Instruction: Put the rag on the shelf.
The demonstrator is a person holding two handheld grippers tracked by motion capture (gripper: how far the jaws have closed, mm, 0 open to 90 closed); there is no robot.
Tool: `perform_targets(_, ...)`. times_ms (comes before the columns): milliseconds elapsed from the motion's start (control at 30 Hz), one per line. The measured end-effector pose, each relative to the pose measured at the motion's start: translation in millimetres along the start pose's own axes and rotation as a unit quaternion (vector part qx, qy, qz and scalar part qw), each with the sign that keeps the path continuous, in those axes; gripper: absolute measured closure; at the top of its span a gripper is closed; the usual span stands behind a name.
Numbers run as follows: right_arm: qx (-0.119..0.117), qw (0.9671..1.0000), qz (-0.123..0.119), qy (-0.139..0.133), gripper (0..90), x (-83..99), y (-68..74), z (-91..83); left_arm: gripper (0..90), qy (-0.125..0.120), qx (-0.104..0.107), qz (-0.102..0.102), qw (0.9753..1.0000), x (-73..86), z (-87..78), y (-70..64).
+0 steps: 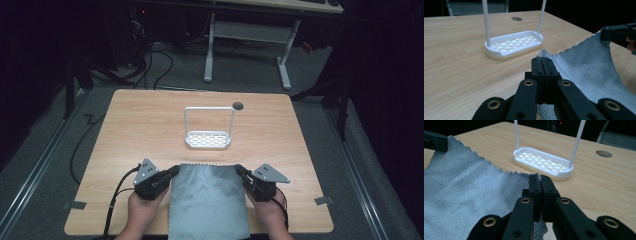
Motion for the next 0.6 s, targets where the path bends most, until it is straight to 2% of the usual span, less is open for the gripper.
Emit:
perform_targets(267, 0.013, 0.9996, -0.002, -0.026, 89.0, -24.0, -9.3, 2.0, 89.9, -0.034, -0.008, 0.007, 0.9994, -27.7, -5.4, 10.0)
perform_targets(367, 0.021, 0.9989, -0.001, -0.043, 89.0, -40.6, -13.7, -0.2, 90.0, -0.053, -0.008, 0.006, 0.9985, -40.4, -5.8, 11.3)
perform_targets(400, 0.021, 0.9989, -0.001, -0.043, 89.0, -40.6, -13.7, -0.2, 90.0, -0.058, -0.010, 0.010, 0.9982, -45.0, -6.1, 11.7)
perform_targets(533, 0.028, 0.9970, 0.001, -0.073, 89.0, -63.1, -19.8, -4.2, 90.0, -0.087, -0.015, 0.017, 0.9960, -69.9, -8.0, 14.4)
perform_targets(600, 0.031, 0.9957, 0.002, -0.087, 89.0, -75.0, -22.9, -5.7, 90.0, -0.094, -0.017, 0.022, 0.9952, -77.8, -9.0, 14.8)
Point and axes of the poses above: each handheld gripper's, and its own axes: z roughly forward along the jaws, x roughly out of its underside, y roughly to its left, the point moved 7 cm from there along z, roughly forward along the jaws, and after that the axes turned 1 degree about -z, right-handed, at the moved point
